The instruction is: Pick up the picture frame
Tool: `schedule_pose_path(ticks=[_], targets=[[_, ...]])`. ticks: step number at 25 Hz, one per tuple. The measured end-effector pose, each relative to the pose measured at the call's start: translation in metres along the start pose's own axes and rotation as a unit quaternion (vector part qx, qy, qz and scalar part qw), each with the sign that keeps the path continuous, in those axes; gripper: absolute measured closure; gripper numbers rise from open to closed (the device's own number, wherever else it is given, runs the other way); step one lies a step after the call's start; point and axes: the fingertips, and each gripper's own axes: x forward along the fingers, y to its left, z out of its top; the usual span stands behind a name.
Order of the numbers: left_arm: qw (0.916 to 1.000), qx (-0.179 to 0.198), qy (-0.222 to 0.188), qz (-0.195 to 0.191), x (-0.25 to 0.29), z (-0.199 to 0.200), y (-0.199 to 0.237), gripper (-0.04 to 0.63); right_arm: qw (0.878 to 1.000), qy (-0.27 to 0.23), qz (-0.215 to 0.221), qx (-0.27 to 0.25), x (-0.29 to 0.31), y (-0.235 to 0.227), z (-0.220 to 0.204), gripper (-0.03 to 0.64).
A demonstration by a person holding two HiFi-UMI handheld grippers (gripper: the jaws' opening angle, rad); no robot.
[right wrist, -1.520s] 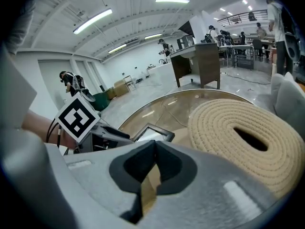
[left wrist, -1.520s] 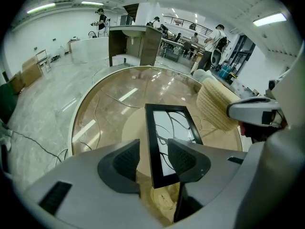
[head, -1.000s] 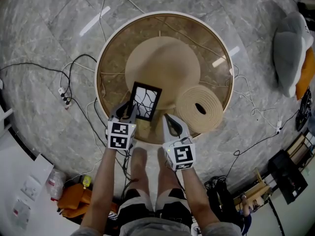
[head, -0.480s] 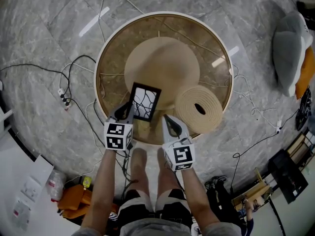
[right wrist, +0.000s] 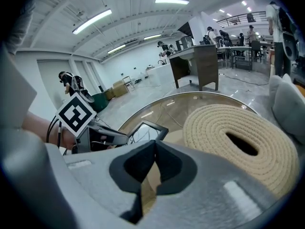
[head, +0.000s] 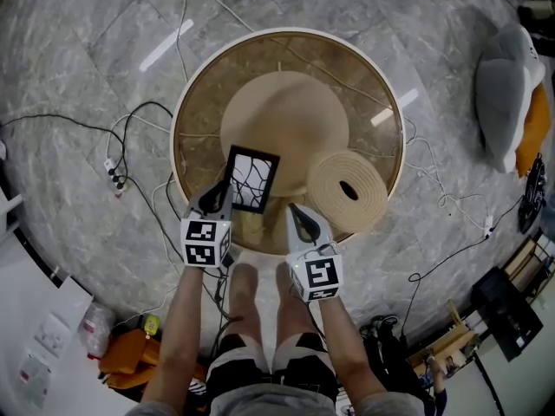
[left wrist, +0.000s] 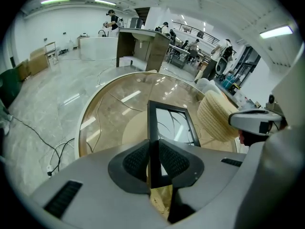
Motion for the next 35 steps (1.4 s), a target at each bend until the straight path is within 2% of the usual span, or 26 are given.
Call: schedule_pose_path(ticks=[7,14,19,28,35], targets=[[0.9993,-0.002,-0.037,0.01,-0.041,0.038,-0.003,0.52,1.0,-0.023,-0.007,-0.019,-0.022,0.008,0.038,0.615],[0.9957,0.008,-0.091,0.016,-0.106,0.109,-0.02,0.52,0.996,-0.068,-0.019,-0.046,-0.058,0.01,0.12,0.615],[0.9915,0.02,-0.128,0.015,-0.169,0.152,-0.044,0.519,0.995,-0.088,-0.035,-0.042,-0.1,0.014,0.168,0.615],[0.9746,0.057,-0.215,0.021,-0.292,0.252,-0.084,0.52,0.983,-0.165,-0.059,-0.063,-0.183,0.032,0.288,0.615],[0.9601,0.077,-0.268,0.018,-0.397,0.283,-0.121,0.518,0.972,-0.208,-0.088,-0.067,-0.272,0.056,0.343,0.615]])
